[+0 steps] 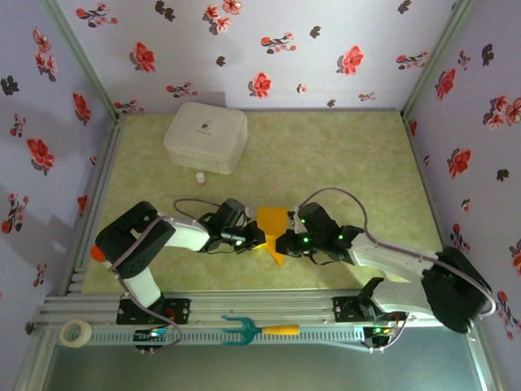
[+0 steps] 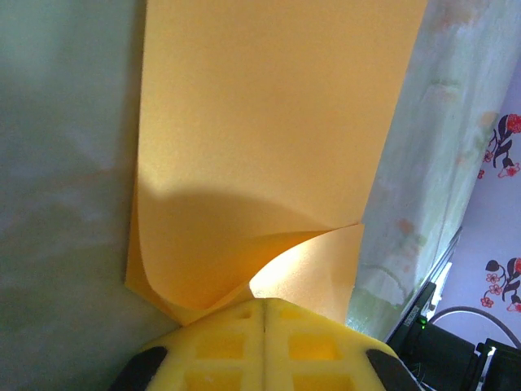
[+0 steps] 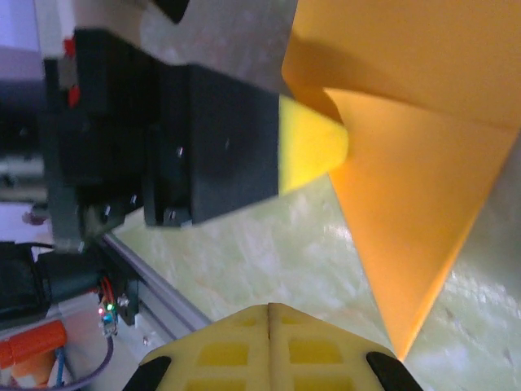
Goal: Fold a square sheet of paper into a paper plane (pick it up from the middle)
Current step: Perform the third fold on the triangle at the bottom-center of the table.
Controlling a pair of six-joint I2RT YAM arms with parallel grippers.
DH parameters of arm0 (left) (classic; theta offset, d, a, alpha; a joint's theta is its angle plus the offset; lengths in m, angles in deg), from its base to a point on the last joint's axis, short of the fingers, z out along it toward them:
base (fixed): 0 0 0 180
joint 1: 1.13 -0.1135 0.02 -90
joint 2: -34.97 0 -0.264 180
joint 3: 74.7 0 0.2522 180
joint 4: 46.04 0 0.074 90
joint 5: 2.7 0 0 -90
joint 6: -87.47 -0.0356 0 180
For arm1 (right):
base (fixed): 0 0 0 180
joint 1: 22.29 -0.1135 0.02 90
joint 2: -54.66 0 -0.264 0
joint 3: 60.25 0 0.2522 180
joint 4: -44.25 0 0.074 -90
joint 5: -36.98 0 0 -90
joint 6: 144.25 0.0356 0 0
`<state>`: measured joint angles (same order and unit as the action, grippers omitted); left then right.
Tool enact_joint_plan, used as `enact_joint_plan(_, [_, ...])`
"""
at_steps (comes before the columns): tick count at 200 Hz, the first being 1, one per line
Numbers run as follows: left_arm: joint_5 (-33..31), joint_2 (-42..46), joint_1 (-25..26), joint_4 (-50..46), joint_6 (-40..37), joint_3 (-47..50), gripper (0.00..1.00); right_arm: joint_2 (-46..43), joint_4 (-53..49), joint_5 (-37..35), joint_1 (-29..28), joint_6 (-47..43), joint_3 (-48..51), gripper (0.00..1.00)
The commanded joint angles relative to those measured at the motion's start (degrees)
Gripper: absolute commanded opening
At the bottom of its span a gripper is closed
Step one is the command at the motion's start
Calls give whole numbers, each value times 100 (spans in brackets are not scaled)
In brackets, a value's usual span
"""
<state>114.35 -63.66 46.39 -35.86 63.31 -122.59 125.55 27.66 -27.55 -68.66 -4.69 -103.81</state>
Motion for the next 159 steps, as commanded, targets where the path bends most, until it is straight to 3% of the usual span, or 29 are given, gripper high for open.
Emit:
enact_joint_plan(1, [-164,-174,7,-374,-43,-2,0,717,252,160,32,0,-256,6])
enact_joint_plan(49, [-134,-219,7,-373,-57,-32,0,1399,333,133,34,-76,-475,6])
enact_joint_plan(105, [-107,-59,-7,-568,-238,-198,0,1832,98,-93,79,-127,91,0])
enact_joint_plan(159, [-109,253,53,-1087,-456,-579,0,1772,203,-152,128,-97,220,0])
